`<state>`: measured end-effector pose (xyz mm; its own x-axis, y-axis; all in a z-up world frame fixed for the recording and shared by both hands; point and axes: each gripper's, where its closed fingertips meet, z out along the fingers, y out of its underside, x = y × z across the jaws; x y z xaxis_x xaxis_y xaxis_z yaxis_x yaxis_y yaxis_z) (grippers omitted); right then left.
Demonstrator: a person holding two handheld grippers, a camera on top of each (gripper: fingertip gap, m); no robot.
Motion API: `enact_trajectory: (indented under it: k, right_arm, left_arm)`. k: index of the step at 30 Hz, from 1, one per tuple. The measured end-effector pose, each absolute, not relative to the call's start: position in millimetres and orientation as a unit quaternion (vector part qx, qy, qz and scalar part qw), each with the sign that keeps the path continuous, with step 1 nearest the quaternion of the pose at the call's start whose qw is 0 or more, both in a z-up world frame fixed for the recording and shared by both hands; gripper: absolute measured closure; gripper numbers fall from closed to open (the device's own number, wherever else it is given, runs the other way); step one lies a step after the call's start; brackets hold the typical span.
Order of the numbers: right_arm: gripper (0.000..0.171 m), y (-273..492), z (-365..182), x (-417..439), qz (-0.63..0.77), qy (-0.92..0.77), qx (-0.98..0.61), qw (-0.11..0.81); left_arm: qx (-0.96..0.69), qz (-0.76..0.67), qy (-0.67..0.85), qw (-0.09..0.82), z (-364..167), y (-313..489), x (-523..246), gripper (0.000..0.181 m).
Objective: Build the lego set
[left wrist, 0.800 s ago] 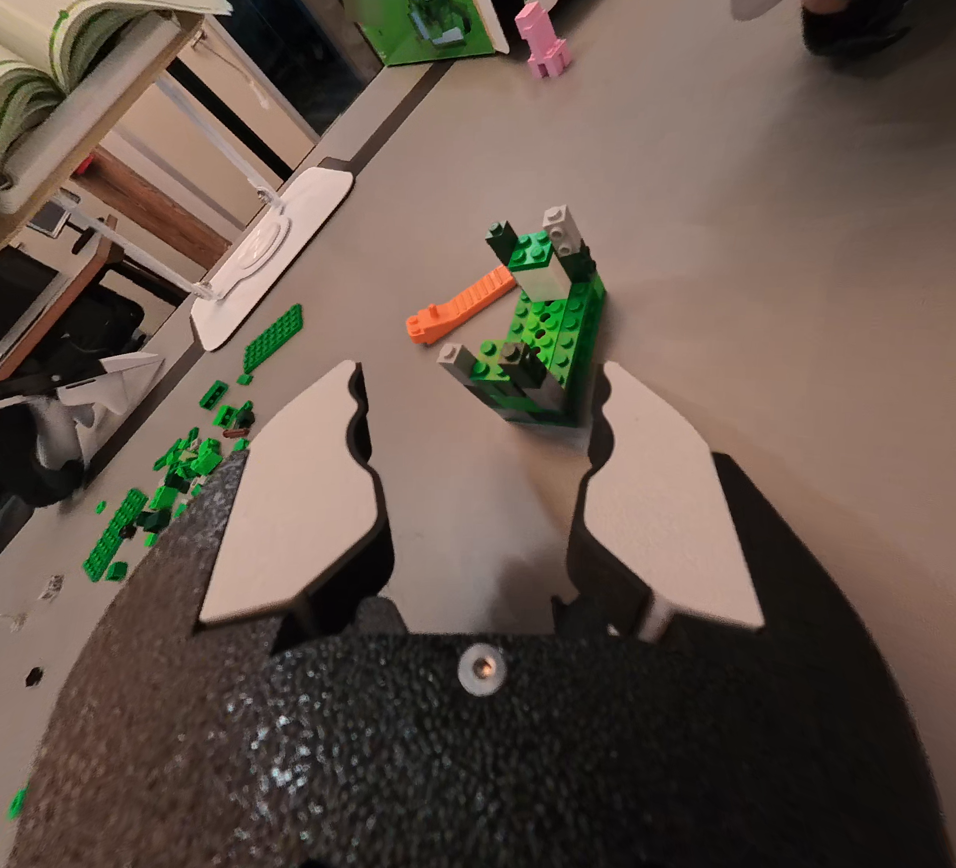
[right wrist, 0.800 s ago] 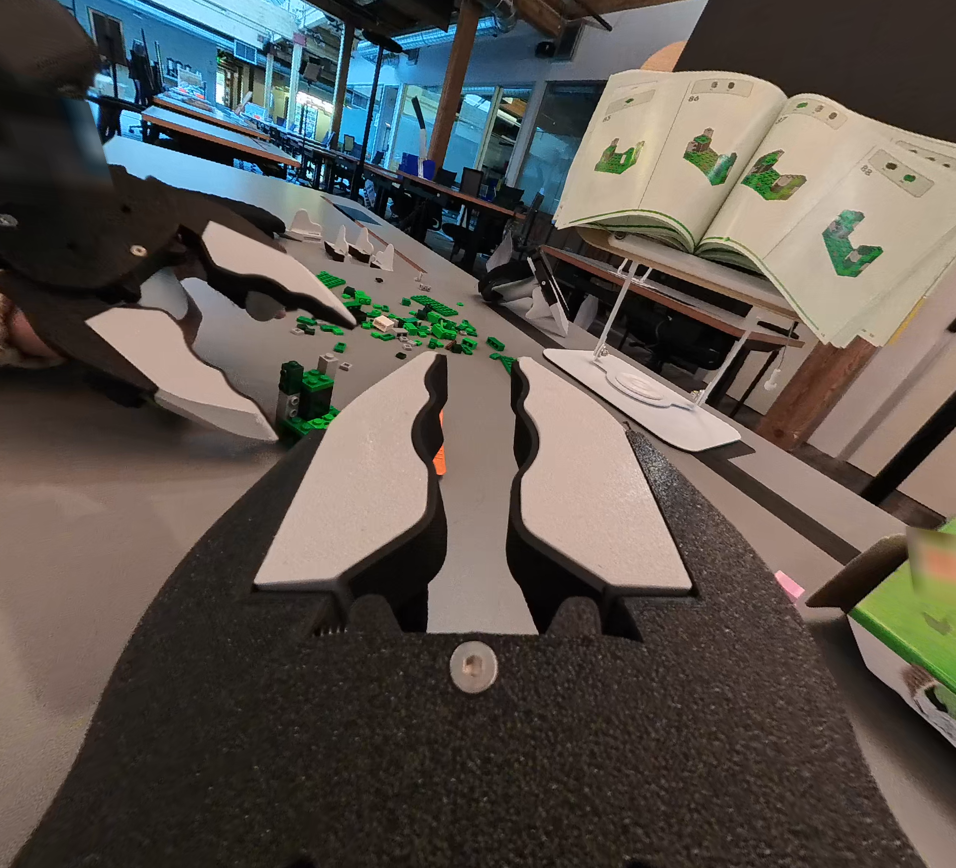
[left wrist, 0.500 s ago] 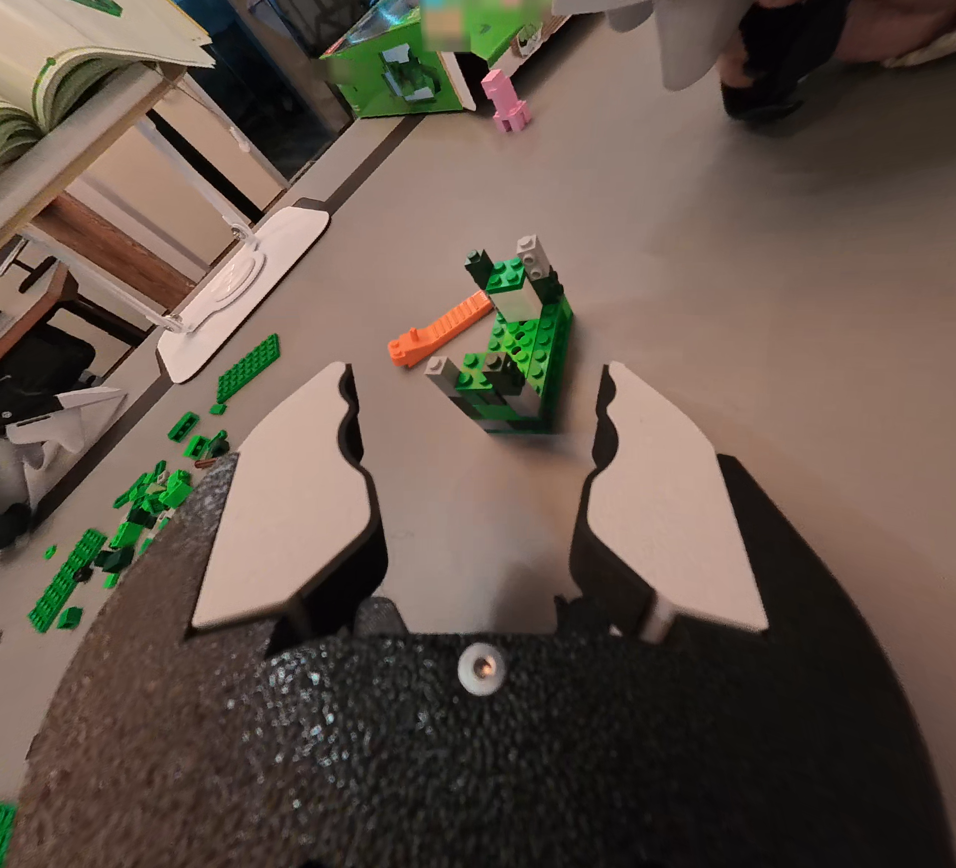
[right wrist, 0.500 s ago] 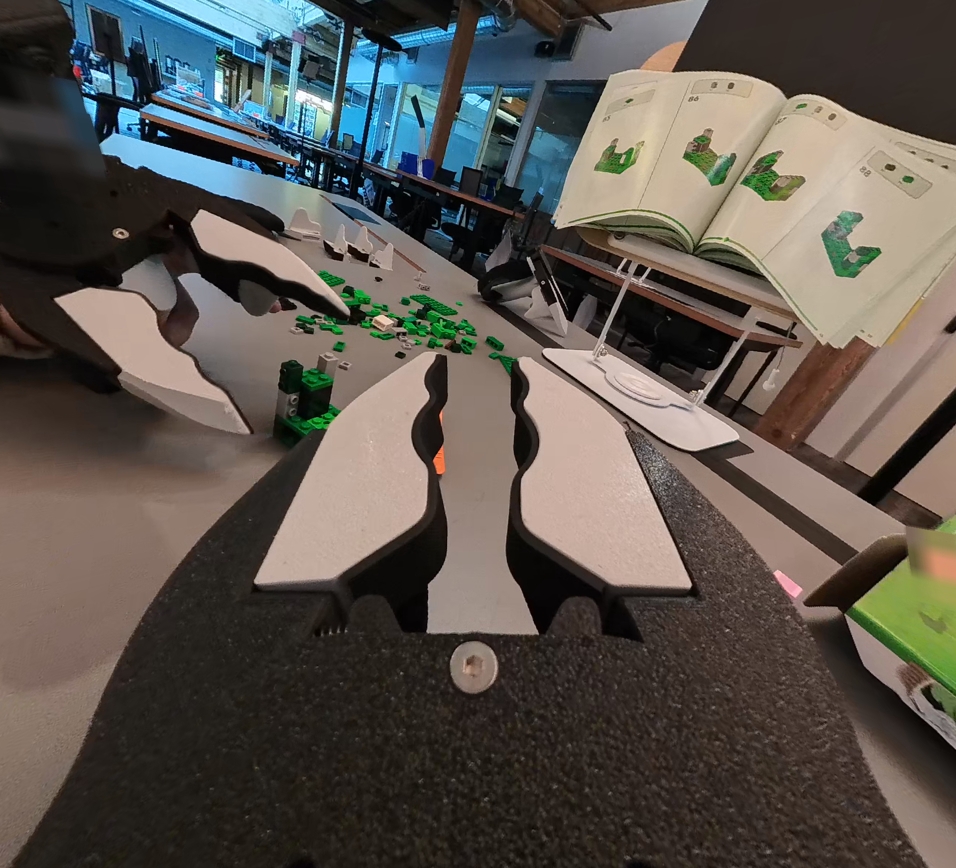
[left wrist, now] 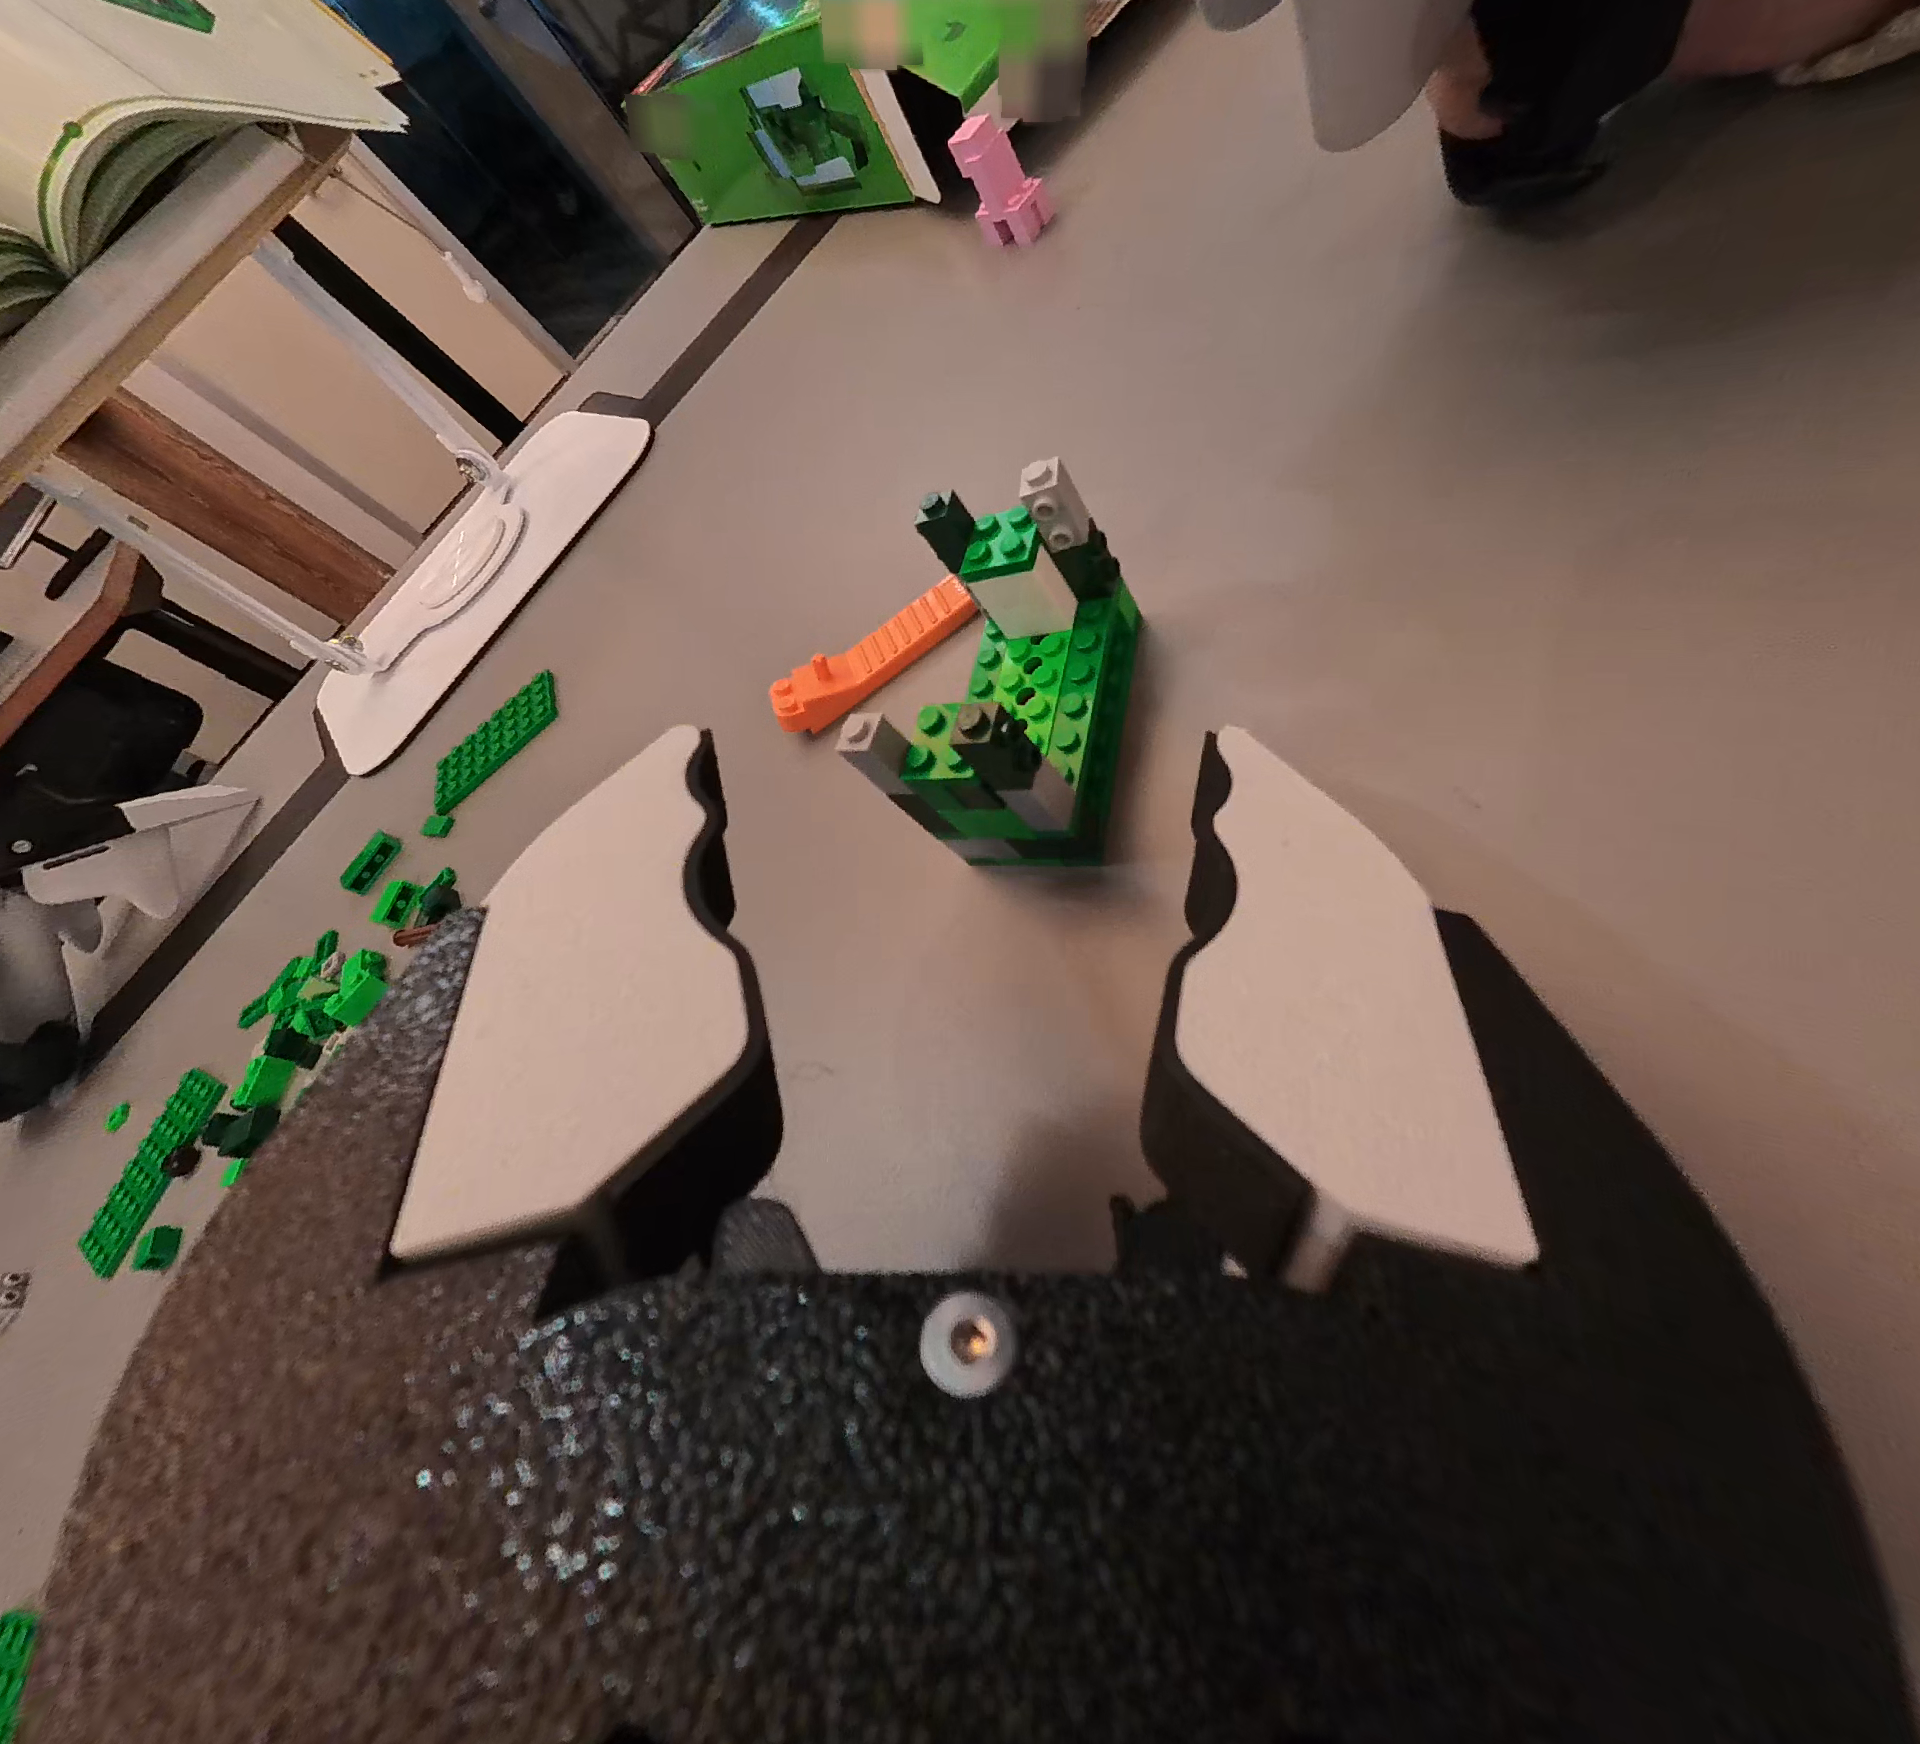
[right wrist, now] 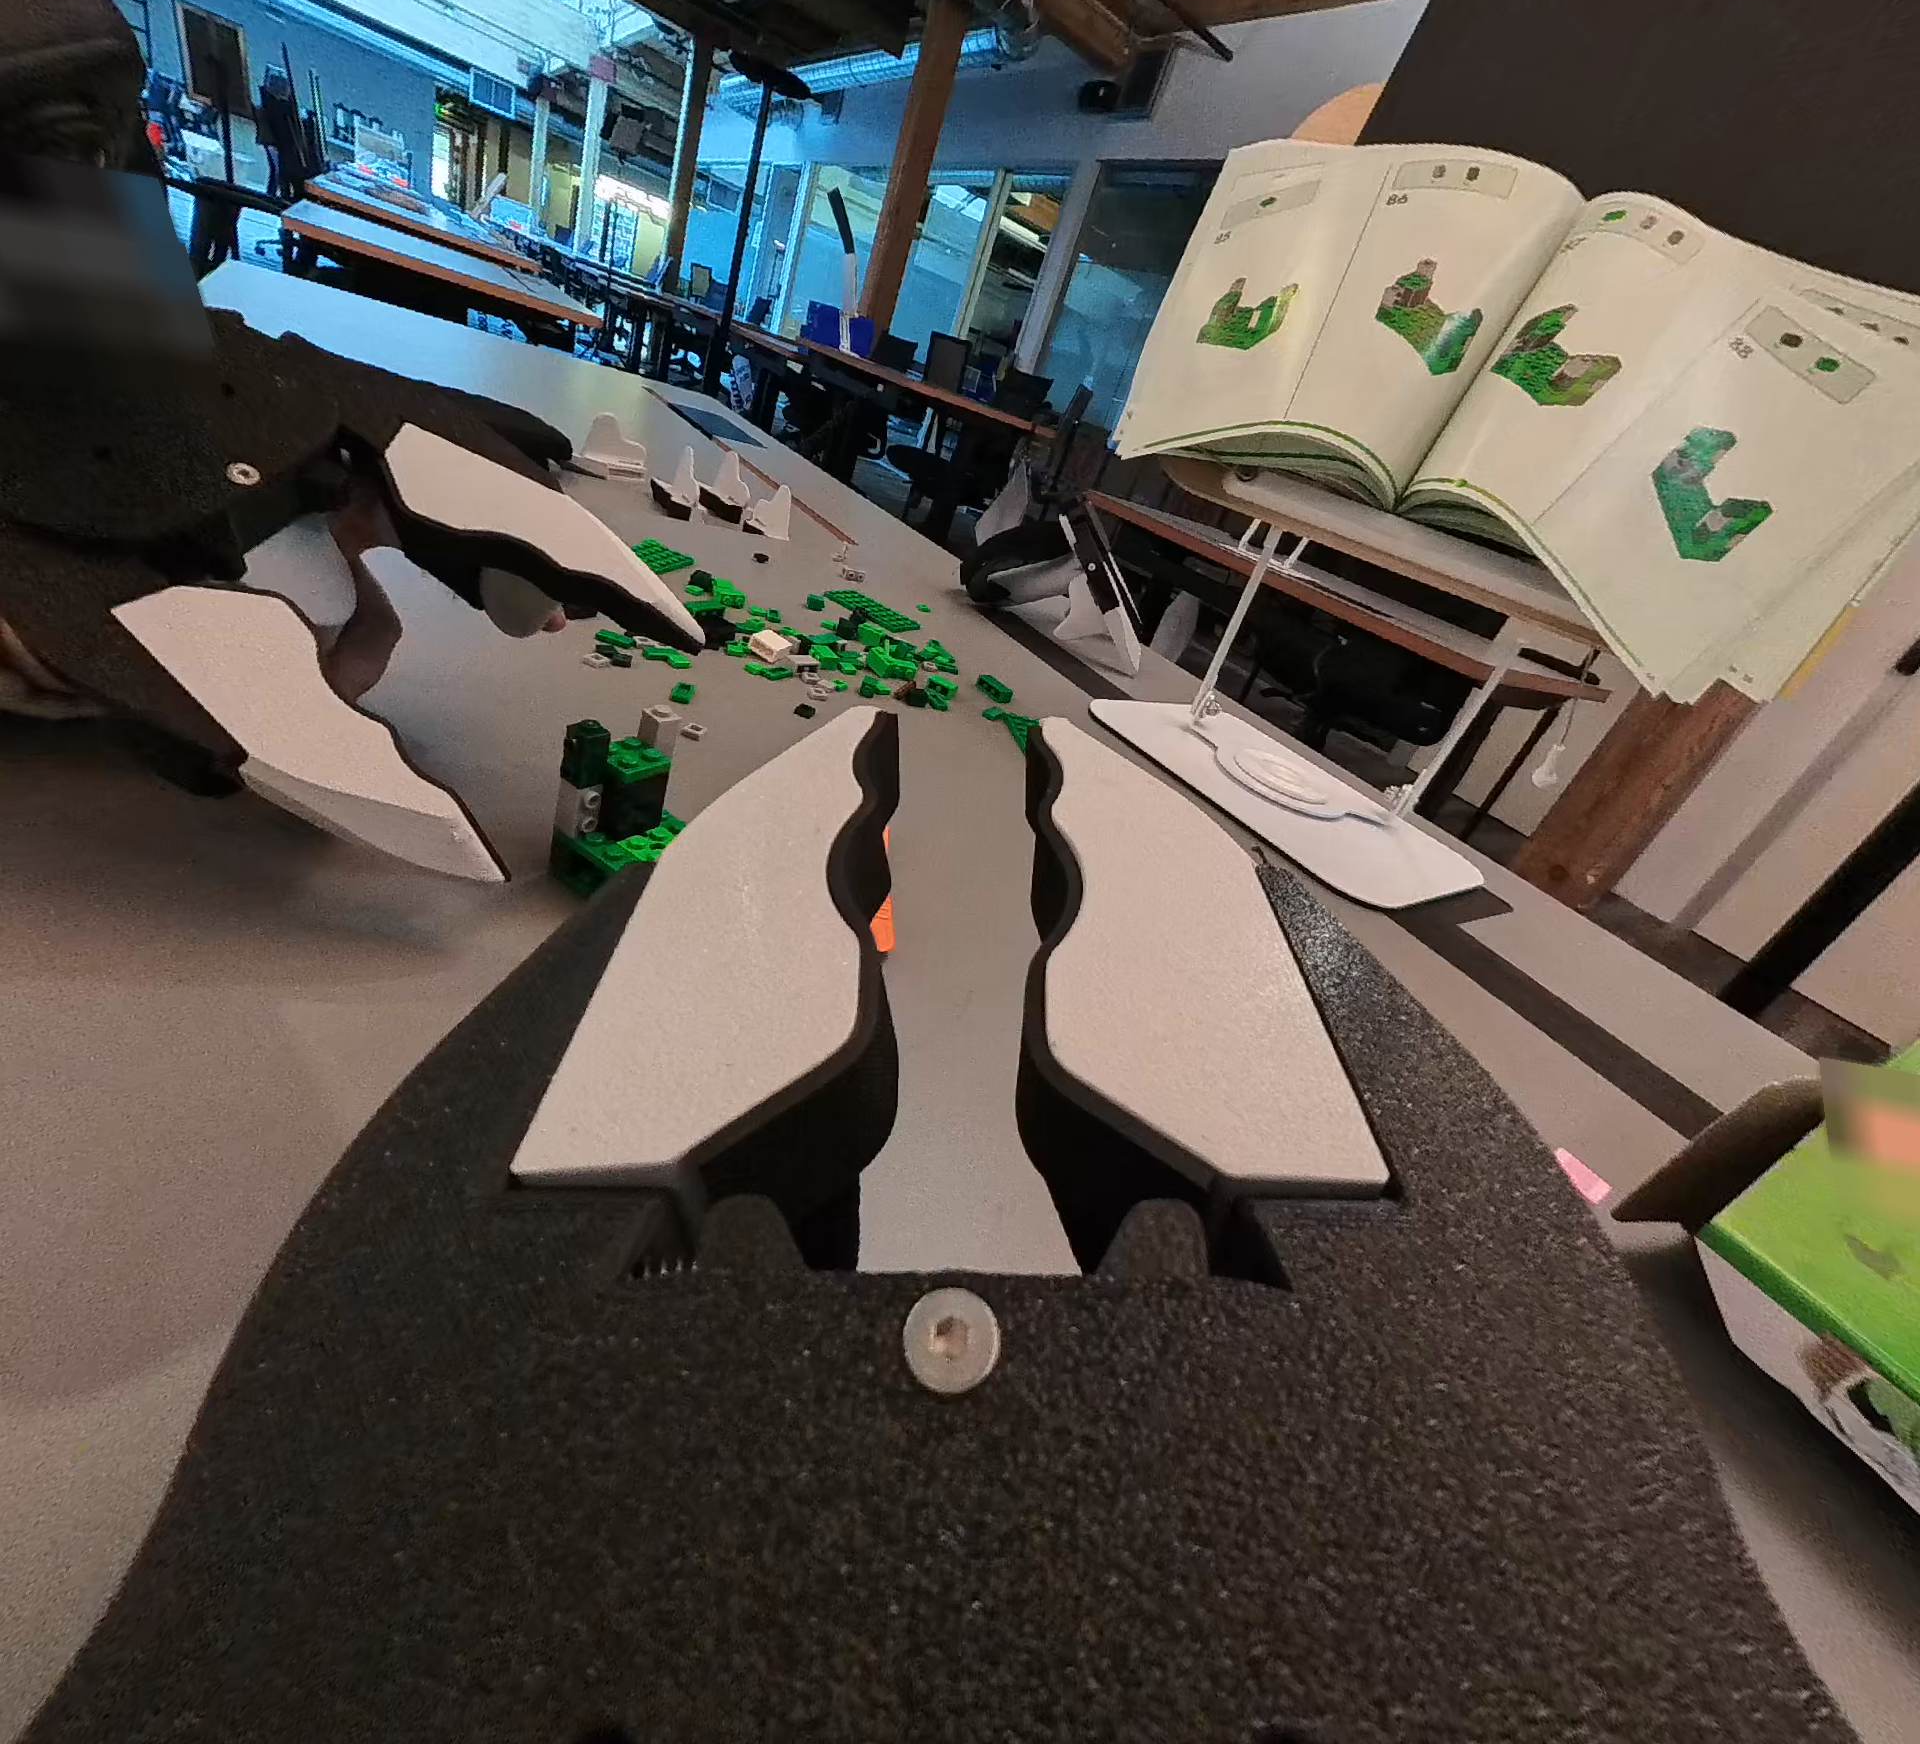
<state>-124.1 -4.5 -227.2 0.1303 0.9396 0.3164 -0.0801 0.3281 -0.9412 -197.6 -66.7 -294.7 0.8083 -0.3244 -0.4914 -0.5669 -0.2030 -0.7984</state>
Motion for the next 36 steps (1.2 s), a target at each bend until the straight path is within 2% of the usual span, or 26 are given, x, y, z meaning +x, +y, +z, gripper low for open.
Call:
enact_trajectory:
  k: [26, 36]
  right_arm:
    - [0.148, -6.3, -228.3, -125.2, 0.403, -0.525, -0.410, 0.628]
    - [0.148, -7.9, -229.0, -125.6, 0.399, -0.530, -0.407, 0.628]
  left_arm:
    - [-0.769, 0.121, 0.301, 0.551, -298.3, -65.2, -197.1, 0.097]
    - [-0.761, 0.106, 0.296, 0.568, -292.5, -66.0, -194.7, 0.093]
